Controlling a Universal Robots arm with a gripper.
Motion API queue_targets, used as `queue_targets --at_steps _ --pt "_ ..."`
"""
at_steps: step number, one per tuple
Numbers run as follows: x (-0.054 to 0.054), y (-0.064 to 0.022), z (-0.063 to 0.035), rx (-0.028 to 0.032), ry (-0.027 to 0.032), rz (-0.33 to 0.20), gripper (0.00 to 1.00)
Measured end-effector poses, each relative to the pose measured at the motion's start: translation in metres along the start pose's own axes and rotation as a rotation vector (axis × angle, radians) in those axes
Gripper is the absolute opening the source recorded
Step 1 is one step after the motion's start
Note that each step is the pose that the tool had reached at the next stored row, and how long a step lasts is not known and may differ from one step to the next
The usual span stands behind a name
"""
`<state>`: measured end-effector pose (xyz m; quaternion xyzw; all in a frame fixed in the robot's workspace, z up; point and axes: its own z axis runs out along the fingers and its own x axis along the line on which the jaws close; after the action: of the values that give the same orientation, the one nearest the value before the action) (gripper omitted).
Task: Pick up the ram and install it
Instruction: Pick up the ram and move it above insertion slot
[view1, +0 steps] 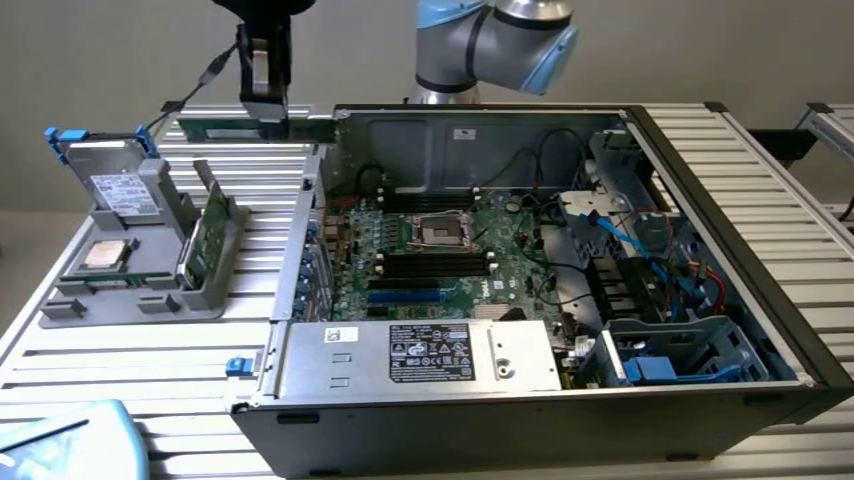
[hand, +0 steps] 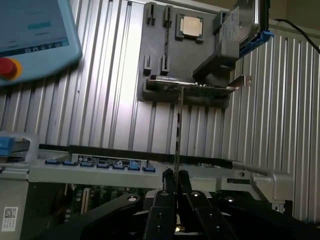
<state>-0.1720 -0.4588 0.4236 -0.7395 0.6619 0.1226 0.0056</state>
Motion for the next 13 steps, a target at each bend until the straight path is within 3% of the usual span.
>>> queue_targets --at_steps 9,13 --pt "0.003 -0.0398 -0.0102 0.0029 -0.0322 -0.006 0.14" --pt "0.006 -0.0575 -0.0135 0.003 -0.0359 -0.006 0.14"
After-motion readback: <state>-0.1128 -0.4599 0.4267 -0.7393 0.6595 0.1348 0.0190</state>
